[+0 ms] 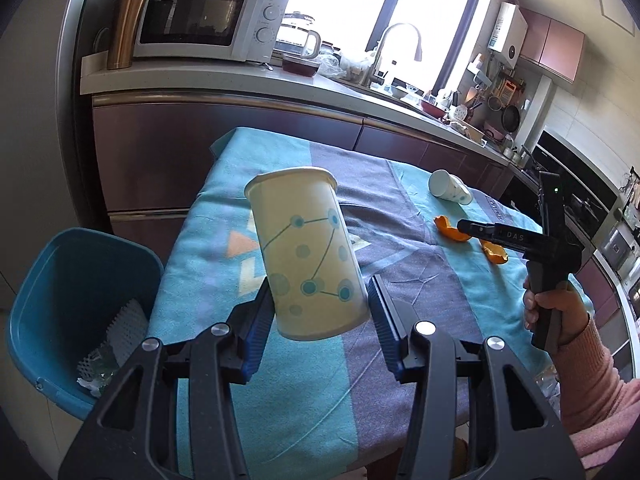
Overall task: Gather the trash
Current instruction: 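Grasp orange peel with the right tool while the left tool holds the cup, then carry cup and orange peel to the teal bin and open both tools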
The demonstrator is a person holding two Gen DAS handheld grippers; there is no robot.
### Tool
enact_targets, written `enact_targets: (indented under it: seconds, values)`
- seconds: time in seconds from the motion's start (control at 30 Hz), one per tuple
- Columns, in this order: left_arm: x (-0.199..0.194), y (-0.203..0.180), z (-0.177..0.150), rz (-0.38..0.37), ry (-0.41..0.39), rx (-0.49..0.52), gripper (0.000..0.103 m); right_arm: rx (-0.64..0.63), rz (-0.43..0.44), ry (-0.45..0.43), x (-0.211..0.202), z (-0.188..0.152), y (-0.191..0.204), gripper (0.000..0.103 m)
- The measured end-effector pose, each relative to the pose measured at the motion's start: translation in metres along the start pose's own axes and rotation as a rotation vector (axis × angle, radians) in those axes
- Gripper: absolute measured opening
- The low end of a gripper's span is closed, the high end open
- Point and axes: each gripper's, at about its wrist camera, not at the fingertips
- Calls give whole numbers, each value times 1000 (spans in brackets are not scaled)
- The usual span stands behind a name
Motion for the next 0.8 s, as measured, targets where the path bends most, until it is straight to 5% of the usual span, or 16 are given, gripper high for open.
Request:
enact_targets:
  seconds: [0.27,0.4,0.57,0.8]
  values:
    - [-2,4,-5,15,2,-12,47,-288,-164,26,17,-4,35,50]
    - [-7,9,-6,26,1,-23,47,-412,-233,41,25,-7,47,36]
    - [-12,19,-7,40,-4,-37,47,-397,-190,46,19,-1,44,18]
    - [-24,38,-8,77,-28,-66,47,-284,-2,30,-3,3,60,13]
Point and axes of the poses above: each gripper's, at about its wrist camera, not at the fingertips, and x roughly the way its jaws point, y to its left, z to its top, and after that the axes turned 8 degrees about -y, right-handed
